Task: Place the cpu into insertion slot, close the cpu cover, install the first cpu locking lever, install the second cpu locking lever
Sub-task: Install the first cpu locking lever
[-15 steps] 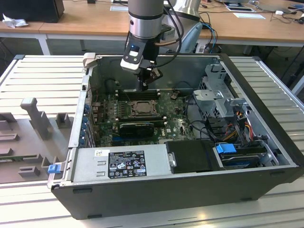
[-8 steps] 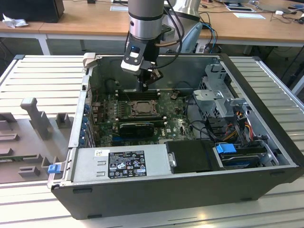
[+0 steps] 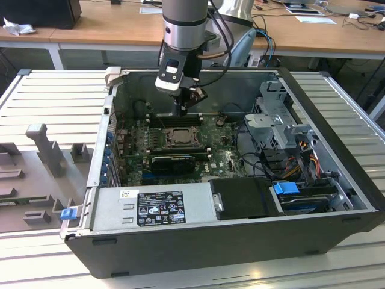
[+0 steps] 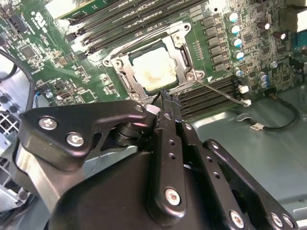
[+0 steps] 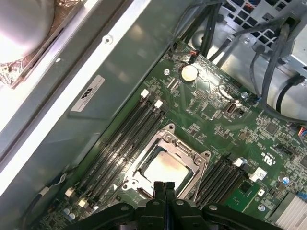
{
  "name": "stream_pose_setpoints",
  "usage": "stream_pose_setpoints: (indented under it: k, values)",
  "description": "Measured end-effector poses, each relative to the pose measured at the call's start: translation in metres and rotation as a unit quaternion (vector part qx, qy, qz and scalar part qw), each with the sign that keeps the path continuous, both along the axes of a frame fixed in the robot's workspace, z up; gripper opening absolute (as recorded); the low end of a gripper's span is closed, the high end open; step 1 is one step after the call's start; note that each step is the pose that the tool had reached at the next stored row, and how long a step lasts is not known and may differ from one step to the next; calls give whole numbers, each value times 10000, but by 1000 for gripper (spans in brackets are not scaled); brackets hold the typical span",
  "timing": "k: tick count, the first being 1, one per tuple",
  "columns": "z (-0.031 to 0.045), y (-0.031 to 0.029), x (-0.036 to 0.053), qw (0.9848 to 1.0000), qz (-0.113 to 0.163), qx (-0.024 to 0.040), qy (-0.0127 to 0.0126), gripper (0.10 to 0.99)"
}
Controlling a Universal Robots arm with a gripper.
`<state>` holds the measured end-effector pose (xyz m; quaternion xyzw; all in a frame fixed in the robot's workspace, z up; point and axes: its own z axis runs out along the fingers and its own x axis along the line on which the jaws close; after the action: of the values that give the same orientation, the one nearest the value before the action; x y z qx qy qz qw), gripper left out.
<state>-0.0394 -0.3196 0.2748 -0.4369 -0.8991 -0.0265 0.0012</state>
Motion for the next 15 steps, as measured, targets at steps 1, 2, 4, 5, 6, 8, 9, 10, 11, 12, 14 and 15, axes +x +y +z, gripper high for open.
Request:
stream_pose_setpoints:
  k: [1, 2, 4, 5, 6, 8, 9, 10, 11, 12, 14, 15]
  values:
    - [0, 0, 0, 10000, 72, 0, 0, 106]
    - [0, 0, 0, 9999, 110, 0, 0, 106]
    - [0, 0, 0, 9997, 250, 0, 0, 106]
    - [0, 0, 0, 9996, 281, 0, 0, 106]
    - [0, 0, 0, 9995, 311, 0, 0, 106]
    - [0, 0, 0, 9991, 414, 0, 0, 106]
    - [0, 0, 0, 9989, 464, 0, 0, 106]
    - [0, 0, 0, 9988, 498, 0, 0, 106]
    - [0, 0, 0, 9986, 526, 0, 0, 106]
    - [0, 0, 0, 9984, 560, 0, 0, 106]
    - [0, 0, 0, 9981, 615, 0, 0, 106]
    - [0, 0, 0, 9979, 646, 0, 0, 106]
